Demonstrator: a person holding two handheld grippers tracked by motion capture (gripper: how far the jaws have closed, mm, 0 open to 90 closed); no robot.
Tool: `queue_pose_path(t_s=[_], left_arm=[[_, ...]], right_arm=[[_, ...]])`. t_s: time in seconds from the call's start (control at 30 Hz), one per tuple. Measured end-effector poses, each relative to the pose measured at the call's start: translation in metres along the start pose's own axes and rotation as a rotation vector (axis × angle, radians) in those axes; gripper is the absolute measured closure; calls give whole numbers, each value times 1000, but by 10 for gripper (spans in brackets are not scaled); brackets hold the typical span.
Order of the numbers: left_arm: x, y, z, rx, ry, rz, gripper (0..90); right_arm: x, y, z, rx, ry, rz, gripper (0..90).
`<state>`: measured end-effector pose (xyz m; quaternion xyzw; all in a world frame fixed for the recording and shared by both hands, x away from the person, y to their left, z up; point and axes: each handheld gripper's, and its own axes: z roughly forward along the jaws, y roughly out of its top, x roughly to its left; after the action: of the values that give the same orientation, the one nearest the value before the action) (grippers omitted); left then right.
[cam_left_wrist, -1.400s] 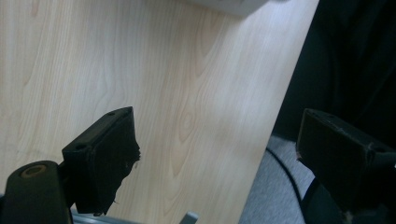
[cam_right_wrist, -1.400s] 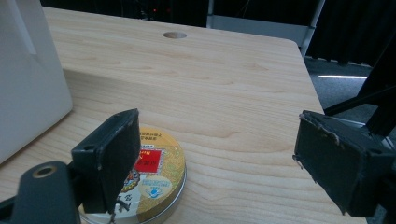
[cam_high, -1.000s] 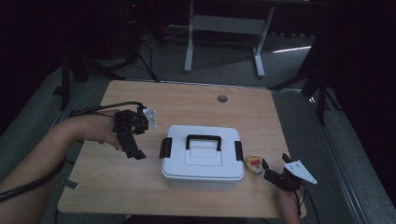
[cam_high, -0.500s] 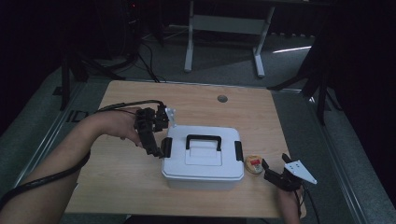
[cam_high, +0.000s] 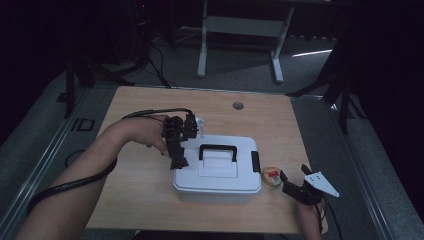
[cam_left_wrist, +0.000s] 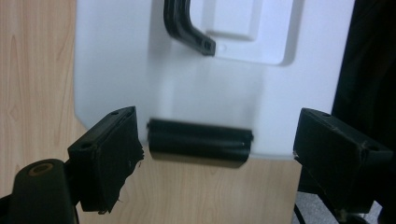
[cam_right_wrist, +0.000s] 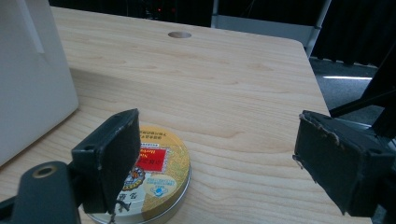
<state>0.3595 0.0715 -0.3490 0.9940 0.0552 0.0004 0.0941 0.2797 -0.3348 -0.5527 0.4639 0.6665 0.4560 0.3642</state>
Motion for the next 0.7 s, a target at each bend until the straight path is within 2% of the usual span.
queue_pose_path(t_s=[0.27,0.5,0.7], left_arm=[[6,16,8,-11,-10,20,144],[10,28,15,13,0,41,149],[15,34,15,18,-4,36,184]], right_arm=[[0,0,0,-2,4,1,141],[0,0,0,-3,8,4,141],[0,0,-1,-2,12,4,141]])
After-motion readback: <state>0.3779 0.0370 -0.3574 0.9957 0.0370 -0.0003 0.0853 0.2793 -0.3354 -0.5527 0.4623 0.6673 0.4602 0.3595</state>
